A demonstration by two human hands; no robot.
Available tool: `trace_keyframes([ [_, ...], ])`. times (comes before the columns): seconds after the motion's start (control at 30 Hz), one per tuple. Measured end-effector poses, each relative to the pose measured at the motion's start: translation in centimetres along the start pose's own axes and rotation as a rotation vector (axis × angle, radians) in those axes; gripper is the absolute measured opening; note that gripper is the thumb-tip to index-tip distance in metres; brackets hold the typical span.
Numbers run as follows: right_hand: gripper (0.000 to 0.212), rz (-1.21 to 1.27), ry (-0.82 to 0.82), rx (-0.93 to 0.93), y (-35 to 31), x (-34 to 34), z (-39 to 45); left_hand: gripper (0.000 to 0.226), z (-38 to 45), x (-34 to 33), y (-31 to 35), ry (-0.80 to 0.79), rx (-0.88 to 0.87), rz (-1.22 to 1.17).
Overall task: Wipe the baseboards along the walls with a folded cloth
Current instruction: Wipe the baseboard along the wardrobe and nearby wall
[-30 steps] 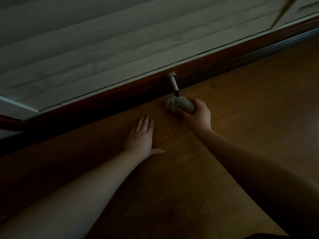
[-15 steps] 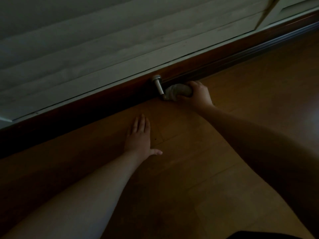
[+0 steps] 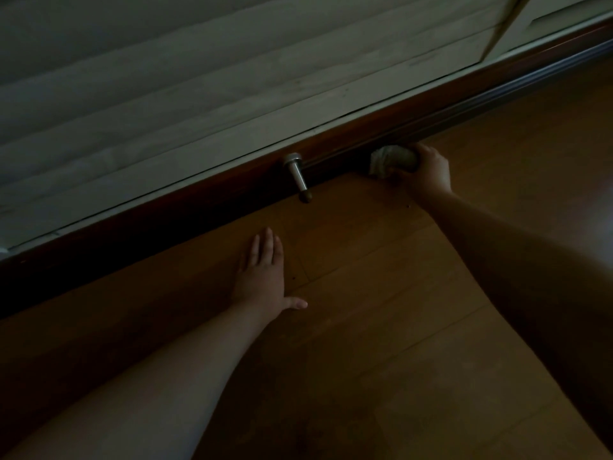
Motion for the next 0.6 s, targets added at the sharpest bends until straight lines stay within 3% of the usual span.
trace_keyframes([
  [0.27, 0.043, 0.059, 0.192, -0.282, 3.9, 4.5, 2.0, 0.138, -0.3, 0.3, 0.1, -0.003, -0.006, -0.024],
  [0.37, 0.042, 0.086, 0.174, -0.198, 2.1, 3.6, -0.1, 0.138, -0.4, 0.5, 0.2, -0.006, -0.003, -0.042],
  [0.6, 0.053, 0.186, 0.080, 0.195, -6.9, -3.9, -6.4, 0.139, -0.3, 0.2, 0.3, 0.015, 0.005, -0.023],
])
Point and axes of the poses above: each hand's wrist, its own z-axis towards the middle knuckle, its own x-axis out of the back of the hand, y = z × x, the point moved 2 cm from there along z, towards the middle knuckle, and after that the axes turned 3 degrees about -z, right-handed, at the moved point
